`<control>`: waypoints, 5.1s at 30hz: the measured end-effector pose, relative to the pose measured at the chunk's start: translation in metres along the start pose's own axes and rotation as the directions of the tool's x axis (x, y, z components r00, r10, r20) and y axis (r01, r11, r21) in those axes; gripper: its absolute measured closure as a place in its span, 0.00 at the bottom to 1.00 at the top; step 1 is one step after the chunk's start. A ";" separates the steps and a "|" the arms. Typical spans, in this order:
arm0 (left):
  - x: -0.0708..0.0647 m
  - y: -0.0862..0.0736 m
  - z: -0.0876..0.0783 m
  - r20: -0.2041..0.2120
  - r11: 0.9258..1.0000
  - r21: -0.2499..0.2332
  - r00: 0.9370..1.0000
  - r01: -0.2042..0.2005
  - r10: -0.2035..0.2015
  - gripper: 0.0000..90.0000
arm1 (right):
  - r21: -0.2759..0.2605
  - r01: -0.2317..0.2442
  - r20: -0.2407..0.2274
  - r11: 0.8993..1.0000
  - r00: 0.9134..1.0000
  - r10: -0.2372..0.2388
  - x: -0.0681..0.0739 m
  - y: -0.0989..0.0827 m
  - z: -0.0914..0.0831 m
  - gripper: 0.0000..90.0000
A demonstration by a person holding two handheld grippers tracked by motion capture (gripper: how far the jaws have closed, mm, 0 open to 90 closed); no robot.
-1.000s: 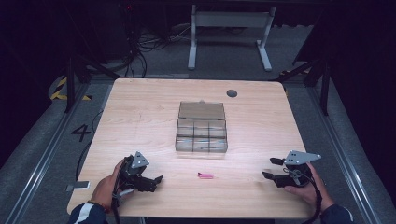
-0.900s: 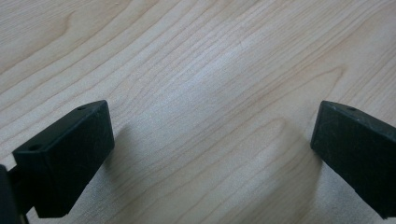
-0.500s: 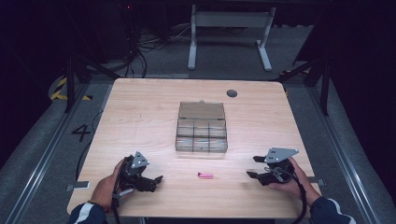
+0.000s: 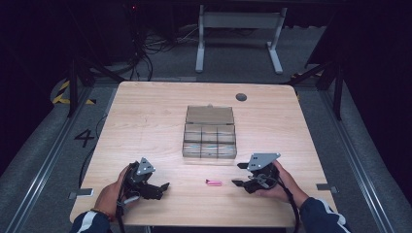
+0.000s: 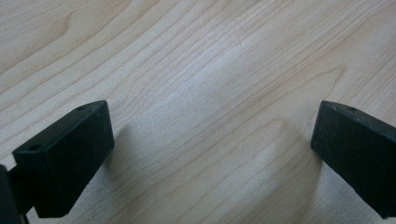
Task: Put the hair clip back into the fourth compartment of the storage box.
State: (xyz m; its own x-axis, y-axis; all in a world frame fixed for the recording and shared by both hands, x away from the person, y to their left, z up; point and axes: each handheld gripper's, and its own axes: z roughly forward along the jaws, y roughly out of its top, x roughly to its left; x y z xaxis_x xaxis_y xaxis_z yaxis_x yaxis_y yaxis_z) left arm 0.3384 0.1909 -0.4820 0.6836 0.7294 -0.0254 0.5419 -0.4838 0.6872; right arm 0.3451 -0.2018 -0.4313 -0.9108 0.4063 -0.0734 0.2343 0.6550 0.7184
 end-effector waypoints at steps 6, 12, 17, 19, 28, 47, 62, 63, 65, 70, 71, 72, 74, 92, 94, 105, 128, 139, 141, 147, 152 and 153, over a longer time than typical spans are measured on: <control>0.000 0.000 0.000 0.000 1.000 0.000 1.000 0.000 0.000 0.00 | 0.013 0.038 -0.033 0.999 0.999 -0.037 0.008 0.012 0.020 0.44; 0.000 0.000 0.000 0.000 1.000 0.000 1.000 0.000 0.000 0.00 | 0.021 0.042 -0.053 0.999 0.998 -0.041 0.012 0.017 0.034 0.45; 0.000 0.000 0.000 0.000 1.000 0.001 1.000 0.001 -0.001 0.00 | 0.037 0.040 -0.068 0.999 0.997 -0.037 0.014 0.020 0.047 0.48; 0.000 0.000 0.000 0.000 1.000 0.000 1.000 0.000 0.000 0.00 | 0.045 0.044 -0.080 0.998 0.996 -0.040 0.015 0.021 0.052 0.52; 0.000 0.000 0.000 0.000 1.000 0.000 1.000 0.001 -0.001 0.00 | 0.059 0.065 -0.106 0.996 0.993 -0.058 0.022 0.022 0.064 0.66; 0.000 0.000 0.000 0.001 1.000 0.000 1.000 0.001 -0.001 0.00 | 0.050 0.089 -0.148 0.995 0.986 -0.081 0.030 0.019 0.060 0.94; 0.000 0.000 0.000 0.001 1.000 0.000 1.000 0.001 -0.001 0.00 | 0.027 0.069 -0.120 0.997 0.991 -0.065 0.019 0.016 0.041 0.94; 0.000 0.000 0.000 0.001 1.000 0.000 1.000 0.001 -0.001 0.00 | 0.022 0.066 -0.116 0.998 0.991 -0.063 0.017 0.015 0.038 0.94; 0.000 0.000 0.000 0.001 1.000 0.000 1.000 0.001 -0.001 0.00 | 0.018 0.061 -0.111 0.998 0.992 -0.059 0.016 0.015 0.037 0.94; 0.000 0.000 0.000 0.001 1.000 0.000 1.000 0.001 -0.001 0.00 | -0.005 0.051 -0.084 0.999 0.995 -0.051 0.011 0.014 0.024 0.94; 0.000 0.000 0.000 0.001 1.000 0.000 1.000 0.001 -0.001 0.00 | -0.010 0.049 -0.078 0.999 0.996 -0.049 0.010 0.014 0.021 0.94; 0.000 0.000 0.000 0.001 1.000 0.000 1.000 0.001 -0.001 0.00 | -0.016 0.047 -0.072 0.999 0.996 -0.048 0.008 0.014 0.018 0.94; 0.000 0.000 0.000 0.001 1.000 0.000 1.000 0.001 -0.001 0.00 | -0.028 0.042 -0.060 0.999 0.997 -0.043 0.006 0.013 0.013 0.94; 0.000 0.000 0.000 0.001 1.000 0.000 1.000 0.001 -0.001 0.00 | -0.084 -0.007 -0.005 0.996 1.000 0.006 -0.012 0.015 -0.007 0.94; 0.000 0.000 0.000 0.001 1.000 0.000 1.000 0.001 -0.001 0.00 | -0.090 -0.005 0.001 0.996 1.000 0.006 -0.013 0.018 -0.009 0.94; 0.000 0.000 0.000 0.001 1.000 0.000 1.000 0.001 -0.001 0.00 | -0.100 0.001 0.019 0.995 1.000 0.001 -0.023 0.036 -0.005 0.94; 0.000 0.000 0.000 0.001 1.000 0.000 1.000 0.000 0.000 0.00 | -0.112 0.005 0.024 0.994 1.000 -0.003 -0.040 0.075 0.022 0.94; 0.000 0.000 0.000 0.001 1.000 0.000 1.000 0.000 0.000 0.00 | -0.114 0.019 0.015 0.993 1.000 -0.017 -0.040 0.096 0.036 0.94; 0.000 0.000 0.000 0.001 1.000 0.000 1.000 0.000 0.000 0.00 | -0.112 0.017 0.015 0.994 1.000 -0.016 -0.040 0.099 0.039 0.94; 0.000 0.000 0.000 0.001 1.000 0.000 1.000 0.001 -0.001 0.00 | -0.087 0.024 0.009 0.996 1.000 -0.024 -0.039 0.109 0.052 0.94; 0.000 0.000 0.000 0.001 1.000 0.000 1.000 0.001 -0.001 0.00 | -0.075 0.027 0.002 0.997 1.000 -0.027 -0.038 0.115 0.061 0.94; 0.000 0.000 0.000 0.001 1.000 0.000 1.000 0.001 -0.001 0.00 | -0.069 0.030 0.000 0.997 1.000 -0.030 -0.038 0.116 0.064 0.94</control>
State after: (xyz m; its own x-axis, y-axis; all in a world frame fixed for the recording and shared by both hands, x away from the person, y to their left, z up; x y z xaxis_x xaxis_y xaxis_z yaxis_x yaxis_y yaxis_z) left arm 0.3385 0.1909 -0.4821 0.6835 0.7295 -0.0265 0.5424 -0.4833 0.6872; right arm 0.4285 -0.1007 -0.3894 -0.9174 0.3864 -0.0954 0.1825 0.6213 0.7620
